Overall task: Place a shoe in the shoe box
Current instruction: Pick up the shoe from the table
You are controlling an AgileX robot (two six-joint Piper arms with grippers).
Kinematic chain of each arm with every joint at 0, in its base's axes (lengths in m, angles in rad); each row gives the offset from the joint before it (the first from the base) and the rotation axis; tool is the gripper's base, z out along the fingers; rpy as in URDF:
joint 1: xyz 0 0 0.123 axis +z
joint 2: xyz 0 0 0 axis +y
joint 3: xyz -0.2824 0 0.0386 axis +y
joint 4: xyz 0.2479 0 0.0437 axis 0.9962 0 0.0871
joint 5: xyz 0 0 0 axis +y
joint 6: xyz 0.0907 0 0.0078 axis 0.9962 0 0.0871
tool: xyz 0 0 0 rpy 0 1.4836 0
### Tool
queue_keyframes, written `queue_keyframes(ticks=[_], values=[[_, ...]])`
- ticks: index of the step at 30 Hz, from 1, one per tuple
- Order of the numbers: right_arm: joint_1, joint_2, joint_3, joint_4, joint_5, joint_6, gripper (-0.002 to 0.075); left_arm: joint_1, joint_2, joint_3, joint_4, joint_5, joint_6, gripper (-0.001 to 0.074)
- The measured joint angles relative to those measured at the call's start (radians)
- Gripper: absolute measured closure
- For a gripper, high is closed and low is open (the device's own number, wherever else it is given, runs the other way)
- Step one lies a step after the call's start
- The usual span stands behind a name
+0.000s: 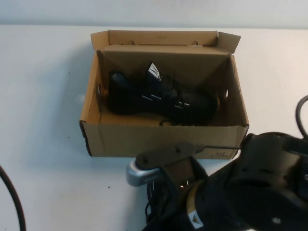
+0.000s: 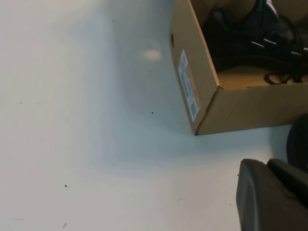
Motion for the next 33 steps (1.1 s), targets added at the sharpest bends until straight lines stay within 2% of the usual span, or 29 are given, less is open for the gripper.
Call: queue_keyframes(ticks=[1, 4, 7, 16, 20, 26, 33], values=[[0.0, 0.018, 0.0, 0.01, -0.003, 0.0, 0.05, -0.01, 0.0, 0.0, 0.0, 0.002, 0.0, 0.0737], [0.0, 0.059, 0.0, 0.032, -0.01, 0.0, 0.0419, -0.031, 0.0, 0.0, 0.0, 0.004, 0.0, 0.0737], [0.001, 0.1, 0.0, 0.035, -0.022, 0.0, 0.0385, -0.041, 0.0, 0.0, 0.0, 0.004, 0.0, 0.0737], [0.001, 0.22, -0.001, 0.02, -0.035, -0.003, 0.0375, -0.041, 0.0, 0.0, 0.005, 0.004, 0.0, 0.0737], [0.001, 0.25, -0.002, -0.001, 0.04, -0.038, 0.0375, -0.041, 0.0, 0.0, 0.005, 0.006, 0.0, 0.0737], [0.002, 0.251, -0.008, -0.132, 0.17, -0.083, 0.0374, -0.041, 0.0, 0.0, 0.005, 0.006, 0.0, 0.0737], [0.002, 0.251, -0.008, -0.193, 0.206, -0.182, 0.0374, -0.041, 0.0, 0.0, 0.005, 0.006, 0.0, 0.0737]])
